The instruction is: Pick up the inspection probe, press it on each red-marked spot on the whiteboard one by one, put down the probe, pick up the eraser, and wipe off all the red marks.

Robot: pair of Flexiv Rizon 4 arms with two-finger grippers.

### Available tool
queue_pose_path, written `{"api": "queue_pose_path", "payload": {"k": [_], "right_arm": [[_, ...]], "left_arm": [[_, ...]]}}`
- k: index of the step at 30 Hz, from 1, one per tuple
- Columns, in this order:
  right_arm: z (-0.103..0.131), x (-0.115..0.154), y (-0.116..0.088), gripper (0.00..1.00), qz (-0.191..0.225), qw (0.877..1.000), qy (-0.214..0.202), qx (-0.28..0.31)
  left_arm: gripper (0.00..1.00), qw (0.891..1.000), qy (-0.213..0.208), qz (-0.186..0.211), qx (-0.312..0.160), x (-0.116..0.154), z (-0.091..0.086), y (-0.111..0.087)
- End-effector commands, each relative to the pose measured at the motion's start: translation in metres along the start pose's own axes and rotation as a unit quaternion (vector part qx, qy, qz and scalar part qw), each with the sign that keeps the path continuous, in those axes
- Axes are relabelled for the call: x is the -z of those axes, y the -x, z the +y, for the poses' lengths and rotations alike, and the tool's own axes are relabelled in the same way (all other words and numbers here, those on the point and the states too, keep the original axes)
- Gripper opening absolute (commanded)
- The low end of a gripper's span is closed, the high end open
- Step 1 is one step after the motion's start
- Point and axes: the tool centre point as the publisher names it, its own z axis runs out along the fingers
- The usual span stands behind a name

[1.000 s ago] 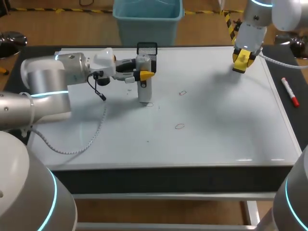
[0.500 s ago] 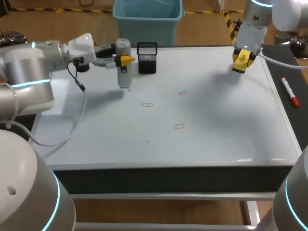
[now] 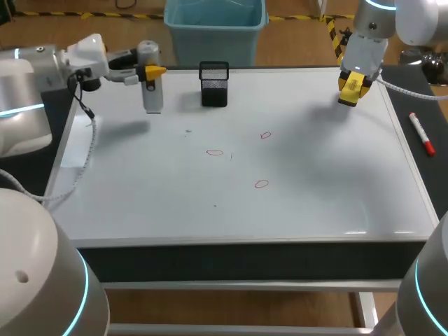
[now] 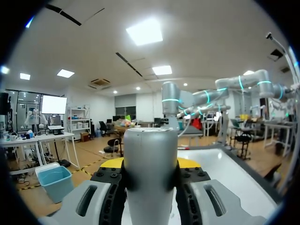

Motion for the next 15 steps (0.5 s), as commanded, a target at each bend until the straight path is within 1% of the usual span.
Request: {"api": "queue_pose_path", "payload": {"k": [1, 6, 15], "right_arm": [[0.000, 0.001, -0.001, 0.00, 0.001, 1.000, -0.001, 0.001], [0.000, 0.001, -0.001, 0.00, 0.001, 1.000, -0.001, 0.001], [0.000, 0.001, -0.001, 0.00, 0.001, 1.000, -0.001, 0.001]], "left_arm": [[0.00, 1.000, -0.004, 0.003, -0.003, 0.015, -0.002, 0.011], [0.00, 1.000, -0.004, -0.003, -0.010, 0.027, -0.004, 0.021], [0.00, 1.000, 0.001, -0.020, -0.020, 0.045, -0.012, 0.031]]}}
